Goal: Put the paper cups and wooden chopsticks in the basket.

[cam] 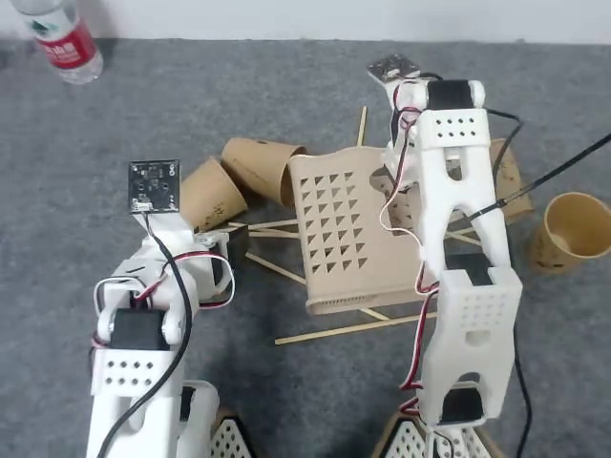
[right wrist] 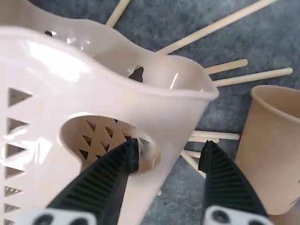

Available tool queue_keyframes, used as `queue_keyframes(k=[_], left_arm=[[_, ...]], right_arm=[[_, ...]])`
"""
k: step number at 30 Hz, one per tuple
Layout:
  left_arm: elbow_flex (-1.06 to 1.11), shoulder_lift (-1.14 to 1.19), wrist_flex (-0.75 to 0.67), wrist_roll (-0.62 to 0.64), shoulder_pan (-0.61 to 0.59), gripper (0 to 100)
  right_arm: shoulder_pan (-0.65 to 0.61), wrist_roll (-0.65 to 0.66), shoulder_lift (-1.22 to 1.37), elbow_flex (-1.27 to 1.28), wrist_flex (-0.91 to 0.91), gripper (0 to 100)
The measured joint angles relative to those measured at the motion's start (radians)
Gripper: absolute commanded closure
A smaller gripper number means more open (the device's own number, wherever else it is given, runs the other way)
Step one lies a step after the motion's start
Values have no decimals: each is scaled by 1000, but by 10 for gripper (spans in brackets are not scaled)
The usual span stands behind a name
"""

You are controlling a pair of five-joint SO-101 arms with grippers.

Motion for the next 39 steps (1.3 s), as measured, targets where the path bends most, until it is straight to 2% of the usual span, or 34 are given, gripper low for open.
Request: queue_keyframes(k=[8,12,14,21,30,39], left_arm=[[20,0,0,0,0,755],[20,0,-5,0,0,755],[20,0,-12,0,0,755],[20,0,-17,0,0,755],[20,0,-18,0,0,755],[35,0,-18,0,0,755]], right_arm=[[-2,3,77,0,-110,805],[0,8,77,0,-132,996],[5,9,77,0,-141,974],[-2,9,68,-55,-86,991],[0,9,-144,-218,11,991],[0,-117,-376,-221,11,991]])
